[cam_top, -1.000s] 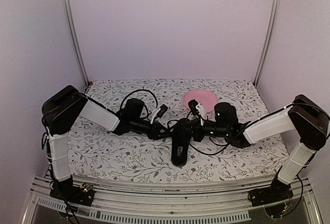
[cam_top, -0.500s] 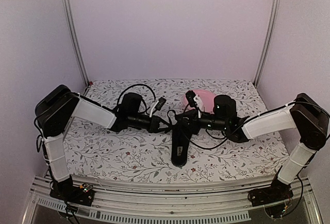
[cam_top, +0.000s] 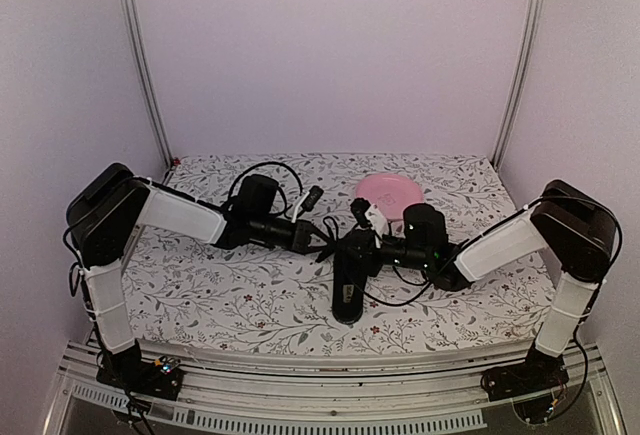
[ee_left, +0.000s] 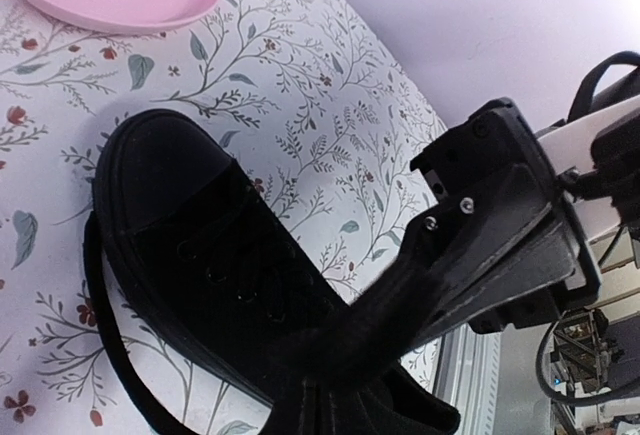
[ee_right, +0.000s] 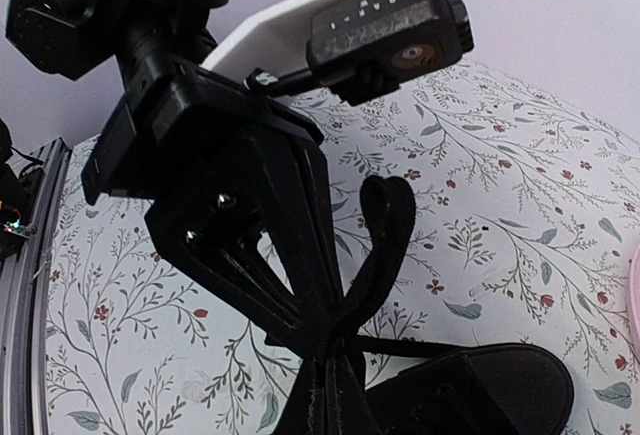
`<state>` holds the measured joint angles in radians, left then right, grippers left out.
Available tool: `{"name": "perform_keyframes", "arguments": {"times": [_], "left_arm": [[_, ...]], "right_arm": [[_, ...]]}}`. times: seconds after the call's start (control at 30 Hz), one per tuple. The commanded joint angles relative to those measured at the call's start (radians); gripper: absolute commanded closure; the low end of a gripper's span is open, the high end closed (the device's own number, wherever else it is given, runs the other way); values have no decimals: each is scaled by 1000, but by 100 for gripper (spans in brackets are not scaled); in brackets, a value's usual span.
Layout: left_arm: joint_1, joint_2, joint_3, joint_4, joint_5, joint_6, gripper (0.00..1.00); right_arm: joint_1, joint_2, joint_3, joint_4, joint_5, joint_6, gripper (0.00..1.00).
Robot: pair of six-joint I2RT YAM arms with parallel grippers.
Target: Tie the shoes
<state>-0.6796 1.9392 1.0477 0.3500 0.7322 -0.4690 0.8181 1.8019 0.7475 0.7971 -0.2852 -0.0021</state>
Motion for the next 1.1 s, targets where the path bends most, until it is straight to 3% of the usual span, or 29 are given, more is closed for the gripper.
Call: {"name": "perform_keyframes", "arguments": {"times": [0.0,0.47,0.77,1.07], "left_arm": [[3,-25,17,-25,-5,-19,100],[3,-44,37,-41,-17,-24,100],[-12,-62,22,-47,13,-20,100],[-67,-58,-10,11,11,-54,100]], "right_arm": [[11,34,-35,39,67,-40,98],[56,46,-19,-137,137,-120,98],[59,96,52,-194,396,-36,98],[59,204,172,-101,315,41,98]]}}
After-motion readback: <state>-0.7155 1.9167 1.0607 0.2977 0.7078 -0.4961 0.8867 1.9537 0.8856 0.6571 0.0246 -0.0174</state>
